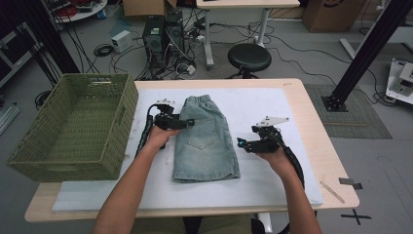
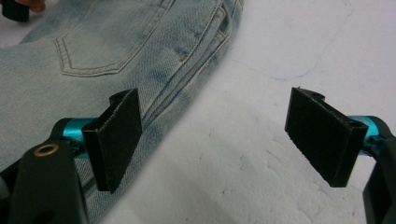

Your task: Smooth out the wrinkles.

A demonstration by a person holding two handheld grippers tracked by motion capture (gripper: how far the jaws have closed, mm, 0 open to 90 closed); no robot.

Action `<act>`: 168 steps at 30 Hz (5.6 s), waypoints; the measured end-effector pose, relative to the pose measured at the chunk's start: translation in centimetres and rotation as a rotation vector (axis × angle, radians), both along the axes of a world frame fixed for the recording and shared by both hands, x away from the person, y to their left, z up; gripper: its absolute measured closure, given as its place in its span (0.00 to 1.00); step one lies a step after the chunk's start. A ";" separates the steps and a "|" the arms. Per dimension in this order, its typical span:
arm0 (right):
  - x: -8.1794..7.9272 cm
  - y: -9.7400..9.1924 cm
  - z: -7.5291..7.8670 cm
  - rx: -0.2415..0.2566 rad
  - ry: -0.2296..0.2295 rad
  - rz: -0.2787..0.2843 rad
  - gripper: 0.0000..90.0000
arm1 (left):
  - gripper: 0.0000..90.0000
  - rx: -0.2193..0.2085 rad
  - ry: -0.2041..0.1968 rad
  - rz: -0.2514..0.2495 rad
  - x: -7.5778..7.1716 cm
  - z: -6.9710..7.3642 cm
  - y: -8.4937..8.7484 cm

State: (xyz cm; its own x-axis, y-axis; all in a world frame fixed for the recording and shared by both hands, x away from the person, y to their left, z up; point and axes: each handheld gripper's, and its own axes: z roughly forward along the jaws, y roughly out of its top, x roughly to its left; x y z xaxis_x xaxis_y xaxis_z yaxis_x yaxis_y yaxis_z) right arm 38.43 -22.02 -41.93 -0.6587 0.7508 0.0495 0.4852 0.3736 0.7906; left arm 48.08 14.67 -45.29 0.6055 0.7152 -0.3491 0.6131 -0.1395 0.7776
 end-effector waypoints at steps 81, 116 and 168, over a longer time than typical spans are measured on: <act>7.8 8.0 -1.5 -0.079 0.126 0.298 0.74 | 0.88 -0.107 -0.406 -0.307 -7.4 2.2 1.2; 2.9 6.3 0.4 -0.088 -0.197 0.464 0.91 | 0.84 -0.267 -0.212 -0.150 -4.0 1.6 1.4; -0.9 2.9 2.8 0.164 -0.073 0.046 0.53 | 0.88 -0.011 -0.505 -0.405 -12.1 2.1 0.4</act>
State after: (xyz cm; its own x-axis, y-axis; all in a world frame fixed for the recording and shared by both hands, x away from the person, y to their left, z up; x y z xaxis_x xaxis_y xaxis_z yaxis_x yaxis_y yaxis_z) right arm 37.58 -19.07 -39.16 -0.6983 0.7057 0.1195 0.4095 0.2569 0.8754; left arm 35.96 15.09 -43.24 0.9183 0.3936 0.0431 0.0720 -0.2730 0.9593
